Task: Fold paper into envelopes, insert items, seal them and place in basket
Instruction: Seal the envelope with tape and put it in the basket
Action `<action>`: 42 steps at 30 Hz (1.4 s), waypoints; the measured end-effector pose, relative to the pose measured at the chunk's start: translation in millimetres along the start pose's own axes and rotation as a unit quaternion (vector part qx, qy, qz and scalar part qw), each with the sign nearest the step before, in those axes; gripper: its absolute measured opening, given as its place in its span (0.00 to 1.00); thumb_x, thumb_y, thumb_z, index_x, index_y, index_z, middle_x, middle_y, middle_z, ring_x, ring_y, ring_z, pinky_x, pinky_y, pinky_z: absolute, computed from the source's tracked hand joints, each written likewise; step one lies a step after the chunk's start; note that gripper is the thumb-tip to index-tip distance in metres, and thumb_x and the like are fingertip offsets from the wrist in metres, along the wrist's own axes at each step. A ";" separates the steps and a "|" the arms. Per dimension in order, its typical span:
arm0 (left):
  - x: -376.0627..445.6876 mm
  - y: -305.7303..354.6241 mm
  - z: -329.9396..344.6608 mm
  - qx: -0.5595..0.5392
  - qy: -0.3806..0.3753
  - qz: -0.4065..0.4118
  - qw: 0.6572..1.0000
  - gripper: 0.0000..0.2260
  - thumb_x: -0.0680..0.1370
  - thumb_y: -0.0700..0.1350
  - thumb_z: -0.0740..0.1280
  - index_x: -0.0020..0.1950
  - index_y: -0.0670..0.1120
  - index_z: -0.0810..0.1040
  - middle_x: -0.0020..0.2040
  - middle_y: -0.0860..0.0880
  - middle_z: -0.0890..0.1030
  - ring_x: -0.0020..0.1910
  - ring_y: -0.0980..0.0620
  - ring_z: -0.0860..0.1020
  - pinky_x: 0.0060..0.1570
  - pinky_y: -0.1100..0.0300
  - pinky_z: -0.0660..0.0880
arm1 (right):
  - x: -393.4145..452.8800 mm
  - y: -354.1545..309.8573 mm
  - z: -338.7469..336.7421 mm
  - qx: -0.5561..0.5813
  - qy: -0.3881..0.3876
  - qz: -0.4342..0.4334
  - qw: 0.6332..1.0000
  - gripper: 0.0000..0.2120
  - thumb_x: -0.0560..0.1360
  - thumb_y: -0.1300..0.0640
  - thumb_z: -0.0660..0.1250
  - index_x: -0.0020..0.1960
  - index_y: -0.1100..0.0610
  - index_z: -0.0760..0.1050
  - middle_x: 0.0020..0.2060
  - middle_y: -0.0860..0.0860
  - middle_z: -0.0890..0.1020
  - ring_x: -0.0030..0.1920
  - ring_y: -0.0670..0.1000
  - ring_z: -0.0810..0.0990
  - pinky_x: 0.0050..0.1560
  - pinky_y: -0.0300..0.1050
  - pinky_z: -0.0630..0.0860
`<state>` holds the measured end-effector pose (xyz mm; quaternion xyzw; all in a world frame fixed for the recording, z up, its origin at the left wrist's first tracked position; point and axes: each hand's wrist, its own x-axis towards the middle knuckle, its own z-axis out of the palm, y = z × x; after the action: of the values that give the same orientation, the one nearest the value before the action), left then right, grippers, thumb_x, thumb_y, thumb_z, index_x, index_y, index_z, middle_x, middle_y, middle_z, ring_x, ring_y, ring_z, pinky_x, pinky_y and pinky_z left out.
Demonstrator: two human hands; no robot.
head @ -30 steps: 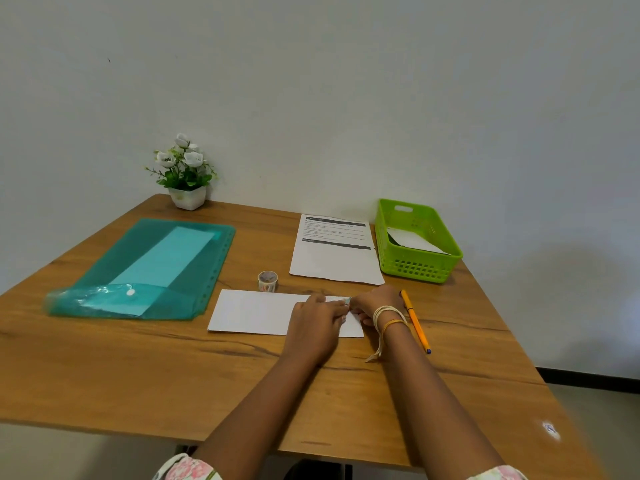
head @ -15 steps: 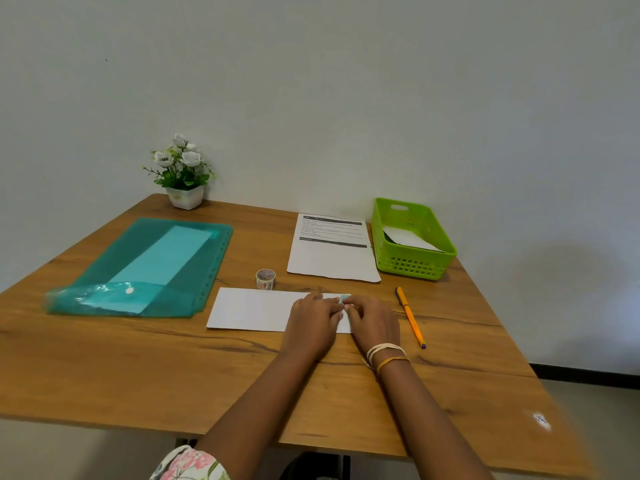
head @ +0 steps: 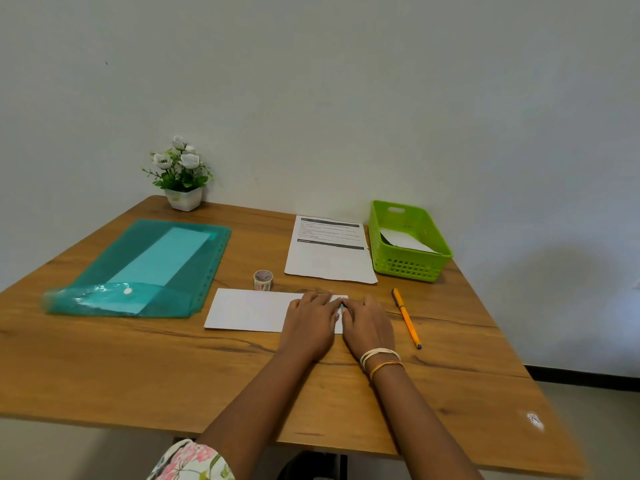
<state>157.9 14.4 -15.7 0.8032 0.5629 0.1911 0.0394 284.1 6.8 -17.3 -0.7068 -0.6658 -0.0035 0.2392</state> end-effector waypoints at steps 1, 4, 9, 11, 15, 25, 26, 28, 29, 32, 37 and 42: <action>0.0 -0.2 -0.2 0.001 -0.001 -0.001 1.000 0.19 0.83 0.51 0.52 0.74 0.56 0.65 0.74 0.53 0.67 0.73 0.51 0.61 0.67 0.53 0.61 | -0.2 0.1 0.9 -0.005 0.001 -0.003 1.000 0.16 0.79 0.51 0.57 0.63 0.47 0.76 0.48 0.53 0.75 0.50 0.54 0.76 0.45 0.46 0.74; -0.5 0.6 -1.3 0.007 -0.002 -0.001 1.000 0.19 0.83 0.51 0.52 0.74 0.55 0.65 0.74 0.53 0.66 0.73 0.51 0.61 0.67 0.53 0.61 | -1.5 0.1 3.0 -0.022 -0.001 0.001 1.000 0.17 0.79 0.50 0.55 0.65 0.46 0.75 0.49 0.53 0.75 0.53 0.54 0.75 0.48 0.47 0.75; -0.3 3.7 -5.8 0.011 -0.019 -0.030 0.999 0.21 0.82 0.52 0.54 0.75 0.48 0.65 0.75 0.50 0.66 0.73 0.50 0.62 0.67 0.53 0.63 | -4.0 -1.2 -0.6 -0.017 -0.015 0.013 1.000 0.18 0.79 0.49 0.55 0.68 0.45 0.71 0.53 0.54 0.75 0.55 0.54 0.73 0.50 0.47 0.75; 0.3 6.6 -12.9 0.017 -0.017 -0.067 0.997 0.23 0.82 0.54 0.57 0.74 0.45 0.66 0.73 0.48 0.67 0.72 0.48 0.64 0.67 0.53 0.64 | -3.7 -2.0 -3.3 -0.013 -0.028 0.007 1.000 0.18 0.79 0.49 0.55 0.68 0.43 0.71 0.52 0.54 0.74 0.54 0.54 0.73 0.50 0.48 0.75; 3.9 8.2 -29.6 0.060 -0.035 -0.103 0.992 0.24 0.77 0.59 0.65 0.66 0.46 0.73 0.64 0.46 0.77 0.62 0.48 0.73 0.57 0.57 0.70 | 3.6 1.6 -7.3 -0.011 -0.075 -0.015 0.997 0.17 0.80 0.49 0.56 0.67 0.38 0.70 0.51 0.55 0.74 0.54 0.55 0.73 0.49 0.47 0.74; 6.6 2.7 -55.9 -0.006 -0.171 -0.257 0.951 0.42 0.60 0.64 0.78 0.68 0.48 0.69 0.64 0.48 0.76 0.62 0.46 0.75 0.56 0.52 0.76 | 12.8 3.4 -13.1 0.055 -0.121 -0.013 0.991 0.15 0.80 0.51 0.60 0.64 0.39 0.74 0.49 0.54 0.74 0.56 0.57 0.73 0.52 0.45 0.70; 6.1 3.7 -55.4 -0.024 -0.181 -0.257 0.949 0.41 0.61 0.62 0.79 0.68 0.48 0.69 0.64 0.47 0.76 0.62 0.46 0.75 0.55 0.52 0.76 | 11.6 3.8 -12.6 0.071 -0.113 0.000 0.991 0.15 0.79 0.52 0.61 0.64 0.40 0.75 0.53 0.55 0.76 0.58 0.57 0.73 0.54 0.45 0.71; 5.5 3.7 -54.6 -0.056 -0.186 -0.258 0.946 0.38 0.65 0.59 0.78 0.69 0.47 0.69 0.64 0.46 0.75 0.61 0.46 0.76 0.55 0.54 0.77 | 8.0 4.1 -12.8 0.112 -0.090 0.026 0.989 0.14 0.78 0.53 0.64 0.63 0.44 0.77 0.59 0.54 0.78 0.61 0.55 0.74 0.58 0.45 0.71; 6.1 3.0 -55.8 -0.074 -0.181 -0.261 0.945 0.35 0.68 0.58 0.76 0.69 0.46 0.69 0.65 0.46 0.76 0.61 0.46 0.76 0.54 0.56 0.77 | 5.9 3.6 -14.7 0.137 -0.077 0.044 0.987 0.13 0.77 0.54 0.64 0.60 0.46 0.78 0.59 0.53 0.79 0.60 0.55 0.74 0.58 0.45 0.71; 11.4 -1.5 -62.1 -0.194 -0.158 -0.285 0.925 0.25 0.74 0.52 0.72 0.67 0.42 0.72 0.63 0.44 0.77 0.58 0.47 0.78 0.49 0.58 0.76 | 4.4 1.5 -20.2 0.237 -0.052 0.115 0.963 0.10 0.76 0.56 0.65 0.57 0.50 0.77 0.54 0.54 0.78 0.54 0.52 0.77 0.53 0.42 0.72; 22.2 -1.9 -72.2 -0.547 -0.006 -0.388 0.742 0.15 0.76 0.40 0.70 0.61 0.39 0.74 0.58 0.41 0.80 0.55 0.43 0.80 0.55 0.52 0.78 | 3.9 -14.5 -38.2 0.331 -0.061 0.218 0.916 0.21 0.74 0.48 0.67 0.64 0.56 0.70 0.56 0.52 0.77 0.57 0.55 0.75 0.56 0.46 0.70; 33.9 8.5 -82.9 -0.640 0.068 -0.418 0.642 0.12 0.78 0.40 0.68 0.60 0.39 0.73 0.56 0.42 0.81 0.52 0.43 0.81 0.53 0.47 0.79 | 3.9 -22.4 -69.5 0.367 -0.170 0.183 0.896 0.04 0.75 0.60 0.66 0.42 0.58 0.76 0.35 0.50 0.78 0.34 0.49 0.75 0.33 0.37 0.69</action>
<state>146.3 30.0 72.1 0.2419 0.5771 0.5210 0.5806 285.2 -13.4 53.0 -0.6683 -0.5092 0.4048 0.3610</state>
